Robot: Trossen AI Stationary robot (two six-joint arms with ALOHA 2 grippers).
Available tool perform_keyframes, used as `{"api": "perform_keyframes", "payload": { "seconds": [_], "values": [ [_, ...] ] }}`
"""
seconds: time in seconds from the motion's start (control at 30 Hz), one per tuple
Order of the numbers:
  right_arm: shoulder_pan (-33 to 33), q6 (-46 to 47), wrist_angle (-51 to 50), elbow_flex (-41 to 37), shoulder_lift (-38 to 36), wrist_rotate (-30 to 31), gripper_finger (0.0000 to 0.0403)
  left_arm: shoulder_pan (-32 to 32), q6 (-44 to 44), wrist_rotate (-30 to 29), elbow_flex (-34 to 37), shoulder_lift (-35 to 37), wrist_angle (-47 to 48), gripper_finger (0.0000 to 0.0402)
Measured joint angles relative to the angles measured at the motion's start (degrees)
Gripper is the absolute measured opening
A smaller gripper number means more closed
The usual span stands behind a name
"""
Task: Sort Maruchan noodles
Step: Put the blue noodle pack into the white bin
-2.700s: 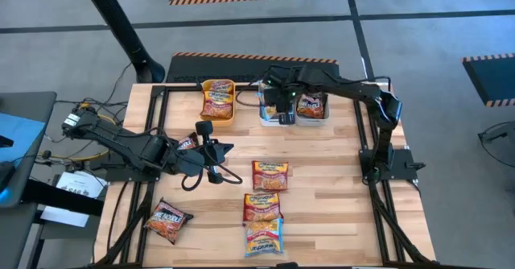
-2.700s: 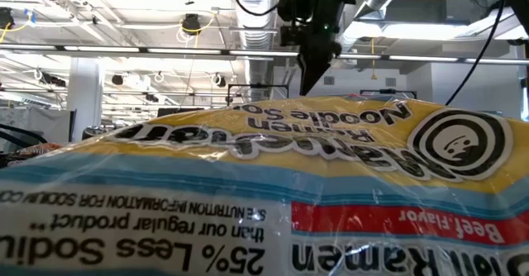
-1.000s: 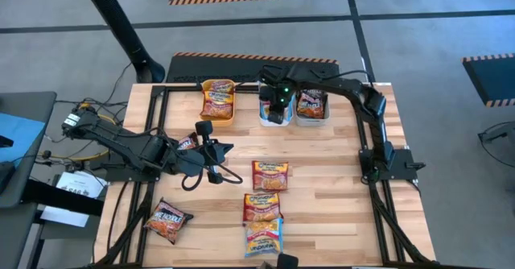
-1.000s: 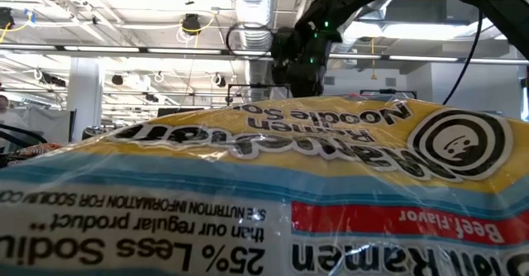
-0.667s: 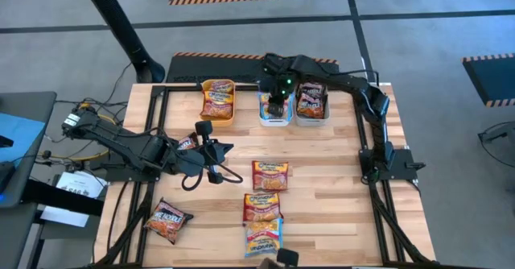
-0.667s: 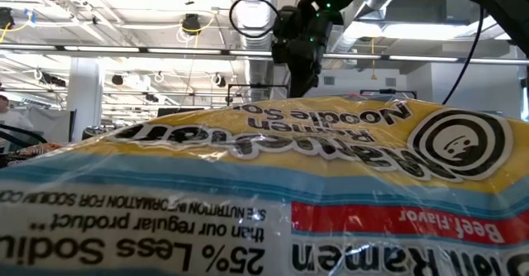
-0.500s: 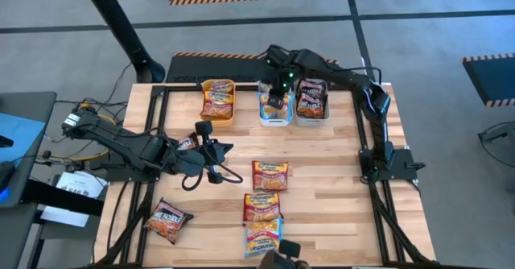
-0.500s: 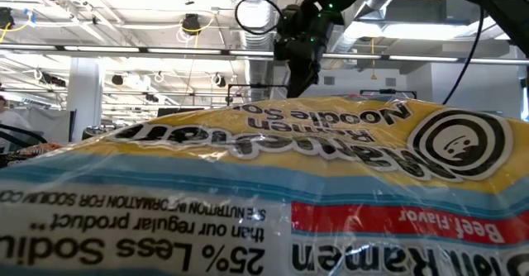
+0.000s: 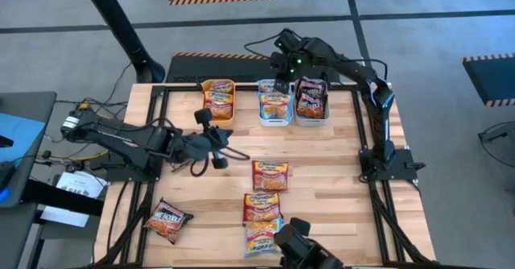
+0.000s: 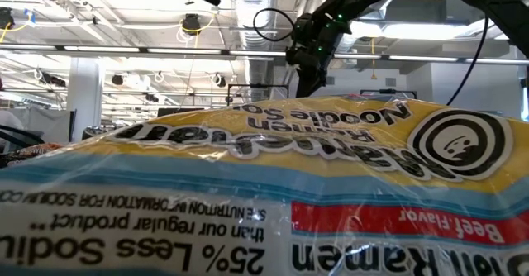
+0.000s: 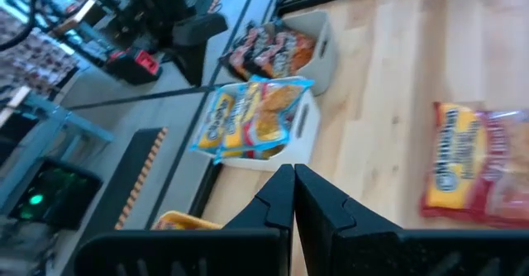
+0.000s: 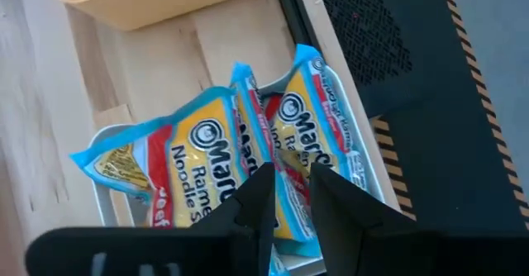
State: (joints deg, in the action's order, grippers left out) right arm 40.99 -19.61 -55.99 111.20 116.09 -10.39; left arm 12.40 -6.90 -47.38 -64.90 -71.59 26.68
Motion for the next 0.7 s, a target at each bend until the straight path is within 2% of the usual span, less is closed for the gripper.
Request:
{"api": "perform_keyframes", "payload": {
  "seconds": [0.23,0.5,0.6,0.7],
  "values": [
    [-0.09,-1.34,-0.19,0.00,0.00,-0.02,0.0123,-6.00,-1.01,0.01,0.00,0.00,-0.52,0.0000],
    [-0.02,-5.83,0.36,-0.02,0.48,-0.38,0.0210,-14.63,-6.58,0.01,0.00,0.00,-2.54,0.0000],
    [0.91,-8.53,-2.11,0.00,0.46,-5.41,0.0237,-17.80,-8.26,0.24,0.00,0.00,-4.72,0.0000],
    [1.70,-9.35,-3.33,0.03,0.90,-8.89,0.0248,-20.59,-8.76,2.02,0.00,0.00,-5.83,0.0000]
  ]
}}
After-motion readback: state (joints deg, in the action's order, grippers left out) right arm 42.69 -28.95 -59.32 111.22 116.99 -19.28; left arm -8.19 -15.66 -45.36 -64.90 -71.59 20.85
